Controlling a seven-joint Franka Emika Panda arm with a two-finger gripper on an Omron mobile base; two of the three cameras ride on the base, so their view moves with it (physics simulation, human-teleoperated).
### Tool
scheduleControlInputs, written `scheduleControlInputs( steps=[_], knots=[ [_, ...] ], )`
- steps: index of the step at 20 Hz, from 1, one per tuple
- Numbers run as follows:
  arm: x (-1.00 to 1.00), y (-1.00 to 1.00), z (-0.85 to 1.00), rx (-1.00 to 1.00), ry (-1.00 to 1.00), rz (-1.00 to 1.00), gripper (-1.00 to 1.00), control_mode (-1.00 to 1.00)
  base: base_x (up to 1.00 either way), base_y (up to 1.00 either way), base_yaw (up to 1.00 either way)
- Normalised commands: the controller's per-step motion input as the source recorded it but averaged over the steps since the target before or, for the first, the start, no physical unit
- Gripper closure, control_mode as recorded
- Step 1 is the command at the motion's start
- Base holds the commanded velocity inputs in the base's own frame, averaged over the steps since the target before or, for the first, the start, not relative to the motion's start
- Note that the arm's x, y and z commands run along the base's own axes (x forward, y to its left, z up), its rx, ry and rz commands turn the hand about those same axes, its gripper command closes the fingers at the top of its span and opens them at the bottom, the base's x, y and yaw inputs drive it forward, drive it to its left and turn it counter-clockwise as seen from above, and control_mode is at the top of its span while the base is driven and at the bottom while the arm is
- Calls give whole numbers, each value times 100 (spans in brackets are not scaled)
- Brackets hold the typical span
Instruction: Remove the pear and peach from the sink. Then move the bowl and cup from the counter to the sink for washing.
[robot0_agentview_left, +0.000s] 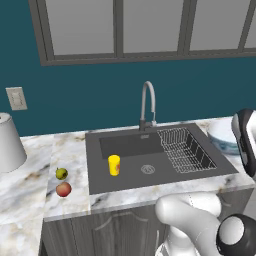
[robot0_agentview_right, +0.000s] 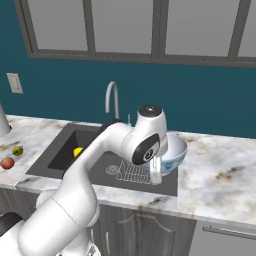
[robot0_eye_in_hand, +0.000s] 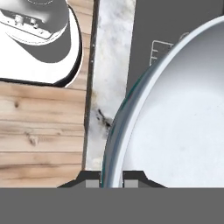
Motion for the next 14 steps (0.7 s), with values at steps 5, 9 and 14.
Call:
scheduleControlInputs(
  steps=[5,9,14],
  knots=[
    [-7,31,9,0,0,9,100,-100,0,0,0],
    [-10,29,7,0,0,10,100,-100,0,0,0],
    [-11,30,5,0,0,10,100,-100,0,0,0]
  ],
)
